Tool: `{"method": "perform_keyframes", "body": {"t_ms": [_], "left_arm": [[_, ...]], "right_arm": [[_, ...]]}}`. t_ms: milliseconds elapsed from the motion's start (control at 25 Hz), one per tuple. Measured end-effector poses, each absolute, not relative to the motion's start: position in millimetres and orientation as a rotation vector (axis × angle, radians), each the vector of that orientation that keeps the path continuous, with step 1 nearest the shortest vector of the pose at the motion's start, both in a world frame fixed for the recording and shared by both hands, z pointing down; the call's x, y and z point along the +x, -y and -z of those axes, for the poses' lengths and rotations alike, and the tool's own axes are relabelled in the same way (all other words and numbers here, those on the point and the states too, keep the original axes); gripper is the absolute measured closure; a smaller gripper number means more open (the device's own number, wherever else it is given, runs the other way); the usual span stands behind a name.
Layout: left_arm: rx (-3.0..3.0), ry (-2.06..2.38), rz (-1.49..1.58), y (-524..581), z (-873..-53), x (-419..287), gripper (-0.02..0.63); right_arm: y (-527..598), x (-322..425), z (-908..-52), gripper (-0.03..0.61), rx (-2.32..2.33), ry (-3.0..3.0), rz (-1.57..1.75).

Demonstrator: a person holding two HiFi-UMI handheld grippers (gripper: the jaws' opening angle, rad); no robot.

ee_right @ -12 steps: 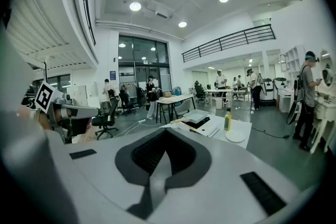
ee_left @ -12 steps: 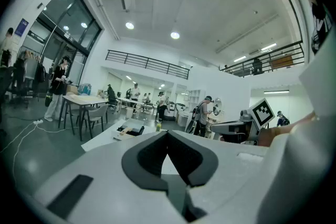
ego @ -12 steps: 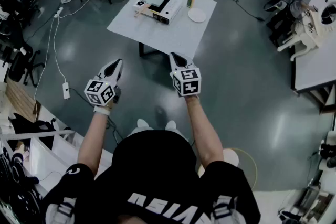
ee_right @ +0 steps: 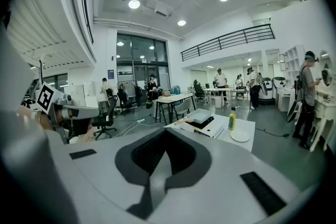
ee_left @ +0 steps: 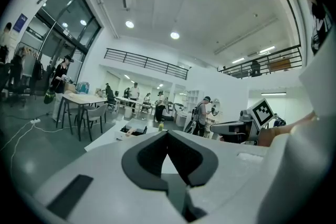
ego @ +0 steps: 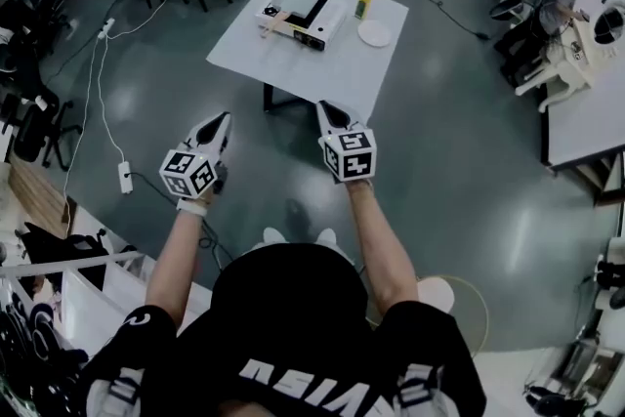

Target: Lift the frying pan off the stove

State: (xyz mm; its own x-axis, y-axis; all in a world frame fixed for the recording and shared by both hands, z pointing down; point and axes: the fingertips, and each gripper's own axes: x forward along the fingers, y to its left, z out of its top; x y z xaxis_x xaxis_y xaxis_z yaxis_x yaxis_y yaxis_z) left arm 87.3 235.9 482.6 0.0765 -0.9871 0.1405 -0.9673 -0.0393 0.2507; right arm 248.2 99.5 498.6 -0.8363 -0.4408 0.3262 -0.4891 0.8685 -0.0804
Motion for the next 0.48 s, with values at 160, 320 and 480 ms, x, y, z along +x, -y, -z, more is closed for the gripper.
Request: {"method": "perform_keyframes", "body": {"t_ms": [160, 320, 480], "left_arm": [[2.098, 1.935, 0.102, -236.3, -484.9, 65.9, 0.615], [2.128, 1.904, 0.089, -236.3, -488.5, 45.2, 0.615], [2.149, 1.880, 0.077, -235.9, -492.7, 24.2, 0.615]], "right_arm": [[-100.6, 226.9, -499.7, 0.583, 0.729, 2.746, -0.246], [-103.2, 204.3, -499.2, 0.583, 0.757, 2.744, -0.237], [-105.8, 184.5, -498.0, 0.583, 0.782, 2.748, -0.229]]}}
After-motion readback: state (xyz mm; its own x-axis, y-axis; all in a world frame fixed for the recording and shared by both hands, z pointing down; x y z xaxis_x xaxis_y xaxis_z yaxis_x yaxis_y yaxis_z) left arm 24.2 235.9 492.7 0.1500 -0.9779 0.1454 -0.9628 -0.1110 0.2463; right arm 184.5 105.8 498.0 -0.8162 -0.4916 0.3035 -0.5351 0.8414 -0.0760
